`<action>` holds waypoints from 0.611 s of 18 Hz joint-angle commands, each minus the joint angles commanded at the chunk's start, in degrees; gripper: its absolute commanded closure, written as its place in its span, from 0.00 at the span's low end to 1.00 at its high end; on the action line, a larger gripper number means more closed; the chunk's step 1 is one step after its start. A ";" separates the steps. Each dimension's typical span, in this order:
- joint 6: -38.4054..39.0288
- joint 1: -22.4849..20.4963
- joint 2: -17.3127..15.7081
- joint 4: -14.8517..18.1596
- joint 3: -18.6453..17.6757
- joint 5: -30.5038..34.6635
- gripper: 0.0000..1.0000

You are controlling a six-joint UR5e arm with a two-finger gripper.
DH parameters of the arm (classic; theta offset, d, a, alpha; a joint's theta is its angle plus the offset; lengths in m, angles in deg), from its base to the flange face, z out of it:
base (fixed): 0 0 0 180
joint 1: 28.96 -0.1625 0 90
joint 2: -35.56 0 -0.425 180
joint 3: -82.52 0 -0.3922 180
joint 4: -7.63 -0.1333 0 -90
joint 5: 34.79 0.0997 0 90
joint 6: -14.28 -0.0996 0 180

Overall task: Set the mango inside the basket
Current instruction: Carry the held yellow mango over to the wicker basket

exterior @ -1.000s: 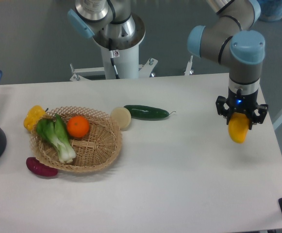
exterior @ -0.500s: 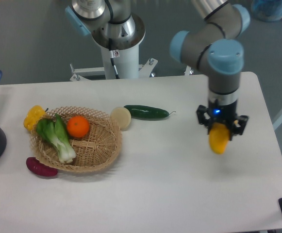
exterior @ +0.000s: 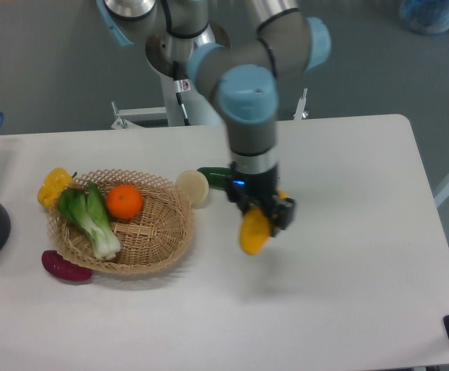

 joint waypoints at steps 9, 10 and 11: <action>10.01 11.87 3.59 -0.09 -0.01 -0.26 0.36; 10.19 12.75 4.30 -0.09 0.08 -0.26 0.35; 10.28 13.63 5.00 -0.09 0.08 -0.26 0.35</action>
